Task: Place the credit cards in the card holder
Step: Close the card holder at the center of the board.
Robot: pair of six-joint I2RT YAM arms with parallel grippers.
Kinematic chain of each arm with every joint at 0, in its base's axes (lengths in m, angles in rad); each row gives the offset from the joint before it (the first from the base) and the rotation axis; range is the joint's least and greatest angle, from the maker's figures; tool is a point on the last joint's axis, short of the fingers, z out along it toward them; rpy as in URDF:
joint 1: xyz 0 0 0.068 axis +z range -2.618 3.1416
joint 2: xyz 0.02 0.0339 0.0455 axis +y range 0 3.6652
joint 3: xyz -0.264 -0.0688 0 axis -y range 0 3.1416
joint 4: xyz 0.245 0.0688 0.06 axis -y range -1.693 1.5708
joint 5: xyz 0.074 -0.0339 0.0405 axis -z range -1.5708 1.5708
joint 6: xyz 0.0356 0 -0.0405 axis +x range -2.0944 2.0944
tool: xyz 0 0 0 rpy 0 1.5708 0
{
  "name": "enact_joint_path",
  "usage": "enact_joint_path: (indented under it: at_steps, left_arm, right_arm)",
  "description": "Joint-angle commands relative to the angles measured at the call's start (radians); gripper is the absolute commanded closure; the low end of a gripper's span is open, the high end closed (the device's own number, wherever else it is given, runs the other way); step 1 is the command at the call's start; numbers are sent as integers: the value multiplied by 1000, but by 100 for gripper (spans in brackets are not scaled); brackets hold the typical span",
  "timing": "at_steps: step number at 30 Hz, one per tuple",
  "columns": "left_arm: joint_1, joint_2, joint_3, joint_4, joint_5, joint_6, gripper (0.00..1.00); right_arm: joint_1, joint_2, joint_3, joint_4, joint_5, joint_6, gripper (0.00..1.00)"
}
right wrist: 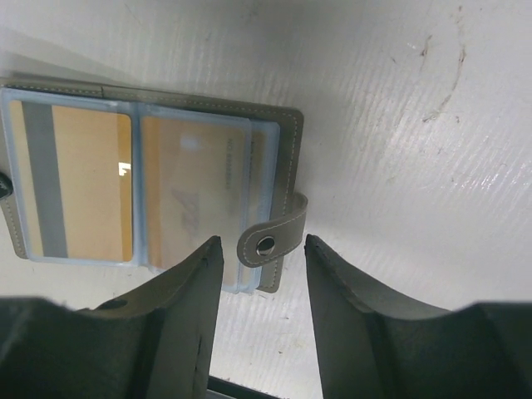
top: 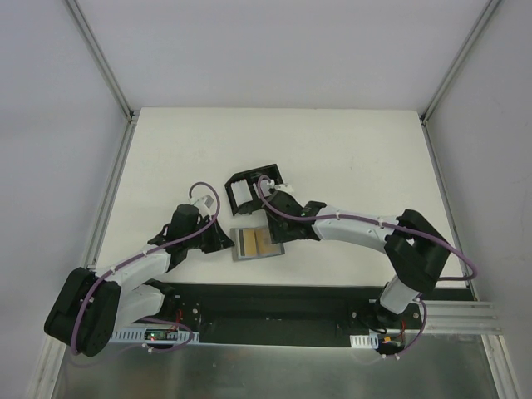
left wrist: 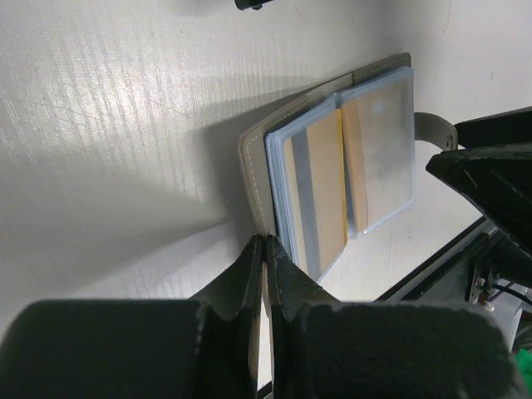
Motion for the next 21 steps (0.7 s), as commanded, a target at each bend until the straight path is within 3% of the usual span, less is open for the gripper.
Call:
enact_joint_path:
  at_steps: [1,5,15,21]
  left_arm:
    - [-11,-14,26,-12,26,17,100]
    - [-11,-12,32,-21,31,22,100]
    - [-11,-35,40,-46,40,22,100]
    - [-11,-70,112,-113,80,22,100]
  right_arm:
    - [-9,-9,28,-17,32,-1,55]
    - [-23,-12,25,-5,29,-9,61]
    - [-35,-50,-21,33,-9,-15,97]
    - [-36,-102,-94,139,-115,25,100]
